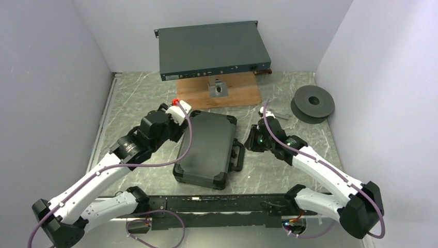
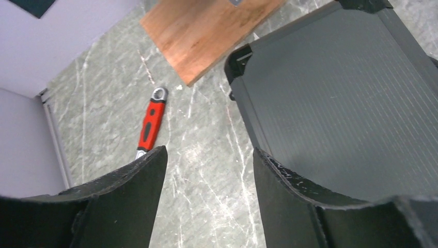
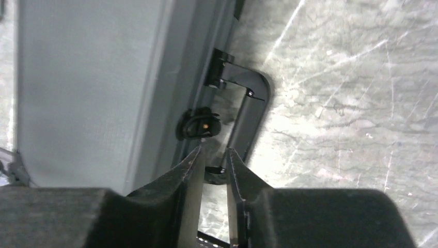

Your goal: Pack up texas hold em set

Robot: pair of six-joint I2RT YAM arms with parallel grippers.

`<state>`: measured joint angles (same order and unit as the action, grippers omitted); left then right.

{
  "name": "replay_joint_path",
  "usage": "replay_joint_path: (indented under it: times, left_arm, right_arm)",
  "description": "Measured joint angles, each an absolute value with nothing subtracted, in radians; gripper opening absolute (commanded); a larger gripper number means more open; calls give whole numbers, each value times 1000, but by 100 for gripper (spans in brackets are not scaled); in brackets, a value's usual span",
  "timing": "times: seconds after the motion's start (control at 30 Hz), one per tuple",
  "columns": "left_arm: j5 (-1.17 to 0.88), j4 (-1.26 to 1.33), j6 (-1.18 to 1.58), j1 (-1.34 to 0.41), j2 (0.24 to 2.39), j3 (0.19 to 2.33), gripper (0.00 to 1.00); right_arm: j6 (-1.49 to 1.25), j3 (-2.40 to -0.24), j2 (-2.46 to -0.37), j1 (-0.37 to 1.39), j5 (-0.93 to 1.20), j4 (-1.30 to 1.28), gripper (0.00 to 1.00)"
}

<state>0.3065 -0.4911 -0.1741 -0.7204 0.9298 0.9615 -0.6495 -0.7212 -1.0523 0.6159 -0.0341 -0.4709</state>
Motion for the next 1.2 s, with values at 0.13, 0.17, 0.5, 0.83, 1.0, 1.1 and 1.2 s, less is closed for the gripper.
replay_joint_path:
  times: [0.13,0.17,0.5,0.83,1.0,1.1,1.2]
  left_arm:
    - [353,-453,-178,-718,854,923,97]
    - [358,-439,-174,-714,830,910,99]
    - [323,-281,-144,-649,606,797,100]
    - [346,-187,-133,-638,489,728,100]
    - [376,-165,-135,-638,462,724,100]
    - [392,-161,-137,-638,461,723,100]
    - [400,-161,-140,-638,462,723,99]
  right_arm:
    - [-617,-770,-992,616,-43,-488,66]
    - [-607,-785,-976,616,-43,-491,70]
    - [-521,-889,-835,616,-32,-496,99]
    - [-509,-875,-578,616,-108,-423,100]
    - [-536,-807,-468,616,-199,-393,100]
    - [-554,-761,-430,616,-253,-394,100]
    - [-561,-731,-401,616,-289,-395,100]
